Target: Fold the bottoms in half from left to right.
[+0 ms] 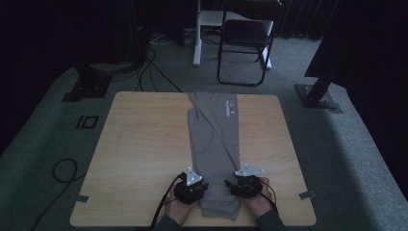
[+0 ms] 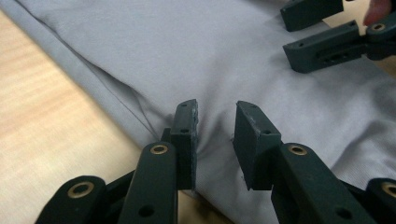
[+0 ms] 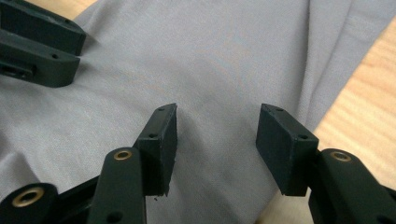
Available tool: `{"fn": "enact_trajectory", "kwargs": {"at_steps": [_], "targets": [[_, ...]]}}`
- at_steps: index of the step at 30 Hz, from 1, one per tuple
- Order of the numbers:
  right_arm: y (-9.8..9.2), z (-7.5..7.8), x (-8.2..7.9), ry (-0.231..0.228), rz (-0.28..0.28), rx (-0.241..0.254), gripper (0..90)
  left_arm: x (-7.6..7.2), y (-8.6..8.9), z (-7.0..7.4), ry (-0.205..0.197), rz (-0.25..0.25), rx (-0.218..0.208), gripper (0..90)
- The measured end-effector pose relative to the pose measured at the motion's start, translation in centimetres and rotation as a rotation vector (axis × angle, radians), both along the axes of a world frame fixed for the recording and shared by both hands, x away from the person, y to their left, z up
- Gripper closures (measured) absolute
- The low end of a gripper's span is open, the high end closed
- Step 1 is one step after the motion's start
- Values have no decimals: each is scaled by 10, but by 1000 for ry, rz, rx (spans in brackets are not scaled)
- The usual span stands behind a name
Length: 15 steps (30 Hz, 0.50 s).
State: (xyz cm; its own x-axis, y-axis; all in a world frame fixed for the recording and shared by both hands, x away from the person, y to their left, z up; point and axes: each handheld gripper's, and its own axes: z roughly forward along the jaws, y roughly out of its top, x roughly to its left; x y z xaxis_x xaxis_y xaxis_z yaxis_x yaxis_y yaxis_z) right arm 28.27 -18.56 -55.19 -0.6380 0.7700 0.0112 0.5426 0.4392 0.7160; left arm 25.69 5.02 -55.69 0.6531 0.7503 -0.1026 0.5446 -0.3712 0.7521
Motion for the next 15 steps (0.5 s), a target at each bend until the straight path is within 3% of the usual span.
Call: {"fn": "enact_trajectory", "kwargs": {"at_steps": [4,6,8,12,15], "targets": [[-2,1,-7,7,9,-7,480,-4,0,0,9,-17,-14,687],[-2,2,-5,15,13,-2,489,1,3,1,36,-35,-43,660],[-3,2,-1,18,13,0,496,7,5,5,23,-38,-39,643],[0,7,15,-28,-7,-17,495,33,12,17,-37,6,-36,617],[3,13,36,-77,-30,-32,495,64,13,21,-43,48,-20,614]]}}
